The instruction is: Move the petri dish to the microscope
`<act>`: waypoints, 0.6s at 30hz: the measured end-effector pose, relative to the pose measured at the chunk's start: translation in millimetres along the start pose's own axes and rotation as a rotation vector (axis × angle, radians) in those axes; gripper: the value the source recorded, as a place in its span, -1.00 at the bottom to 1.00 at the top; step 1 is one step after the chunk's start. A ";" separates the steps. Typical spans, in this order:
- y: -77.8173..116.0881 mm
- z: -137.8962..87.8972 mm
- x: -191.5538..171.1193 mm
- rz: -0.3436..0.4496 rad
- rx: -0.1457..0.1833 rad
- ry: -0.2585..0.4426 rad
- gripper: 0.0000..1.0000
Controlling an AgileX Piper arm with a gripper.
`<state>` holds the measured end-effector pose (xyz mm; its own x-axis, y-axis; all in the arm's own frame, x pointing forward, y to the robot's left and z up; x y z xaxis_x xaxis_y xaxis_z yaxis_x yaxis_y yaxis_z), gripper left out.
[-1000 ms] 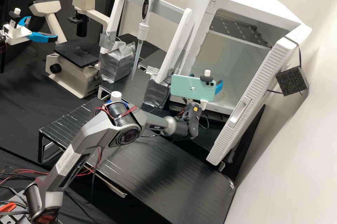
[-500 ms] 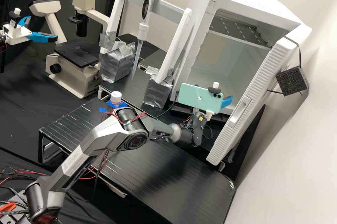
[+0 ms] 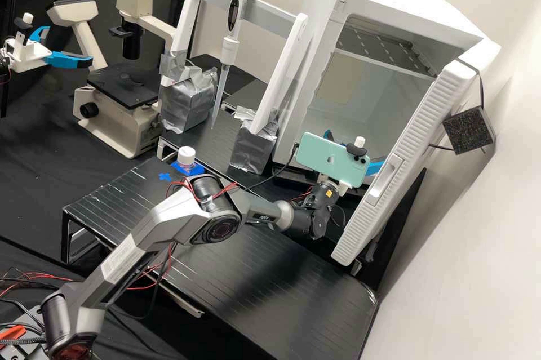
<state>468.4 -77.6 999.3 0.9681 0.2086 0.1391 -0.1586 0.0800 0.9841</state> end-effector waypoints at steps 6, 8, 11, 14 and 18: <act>-4.3 -4.2 2.9 -0.008 0.003 0.010 1.00; -6.6 -6.4 4.3 -0.012 0.005 0.015 1.00; -7.2 -13.0 6.6 -0.014 0.003 0.028 1.00; -8.8 -22.2 9.9 -0.018 0.002 0.047 1.00; -13.9 -27.5 12.9 -0.030 0.003 0.058 1.00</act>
<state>477.7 -49.2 984.3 0.9595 0.2623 0.1025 -0.1287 0.0846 0.9881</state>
